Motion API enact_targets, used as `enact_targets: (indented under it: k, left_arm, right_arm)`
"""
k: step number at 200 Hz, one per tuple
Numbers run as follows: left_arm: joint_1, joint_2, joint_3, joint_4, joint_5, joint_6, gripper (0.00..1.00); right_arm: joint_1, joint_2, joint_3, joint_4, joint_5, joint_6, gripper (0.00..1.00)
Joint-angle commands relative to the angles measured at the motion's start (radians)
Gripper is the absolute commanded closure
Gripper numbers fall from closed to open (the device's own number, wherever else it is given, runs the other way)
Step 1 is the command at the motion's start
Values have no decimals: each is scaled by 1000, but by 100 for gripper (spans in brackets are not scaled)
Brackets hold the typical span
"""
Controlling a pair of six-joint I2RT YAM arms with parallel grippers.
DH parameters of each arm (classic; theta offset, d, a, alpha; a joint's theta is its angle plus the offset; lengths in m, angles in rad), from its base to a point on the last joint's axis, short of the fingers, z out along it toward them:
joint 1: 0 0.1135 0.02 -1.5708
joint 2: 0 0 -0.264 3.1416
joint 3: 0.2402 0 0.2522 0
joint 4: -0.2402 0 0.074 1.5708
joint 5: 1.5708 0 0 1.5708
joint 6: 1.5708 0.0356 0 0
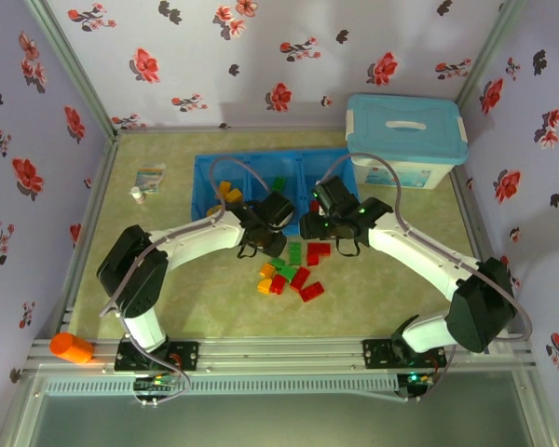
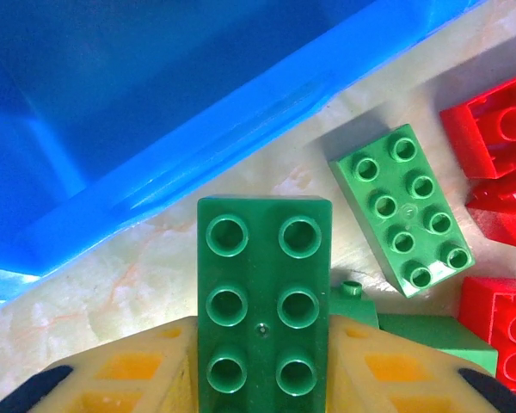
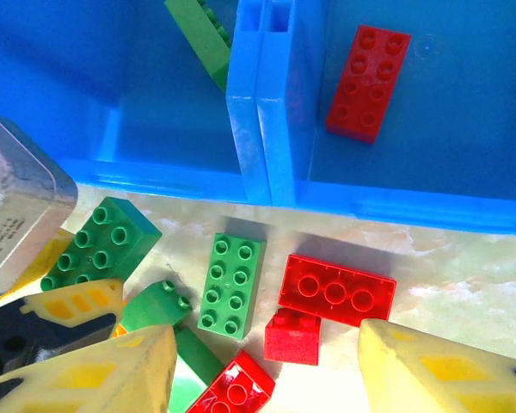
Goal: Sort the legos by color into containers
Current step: Pick up the lego from the center of the table, then place the lego in the container.
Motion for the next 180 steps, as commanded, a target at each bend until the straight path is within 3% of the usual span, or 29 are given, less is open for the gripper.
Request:
enact_targets:
  k: [1,115,124,133,145,180]
  left_arm:
    - [1,-33,55,-27,-13,32,63]
    - [134,164,309,-53,-11,-49,64]
    - [149,176,331,-66,-15,-57,58]
    - [159,182,351,-78,-15,-63,42]
    - [165,179,365,-83,-15,-61,32]
    - [165,127,346,-67,-18,-67,29]
  right_arm:
    - [-5,-31,-13,8,25,17,42]
    - [-5,-57,-55,9,10,39,42]
    - [-5,-56,-61,13,4,42,42]
    - [-5,-55,-64,15,1,46,42]
    - [-5,-56,-68,16,-2,48,41]
    - [-3,-54,-76,23,-8,50,41]
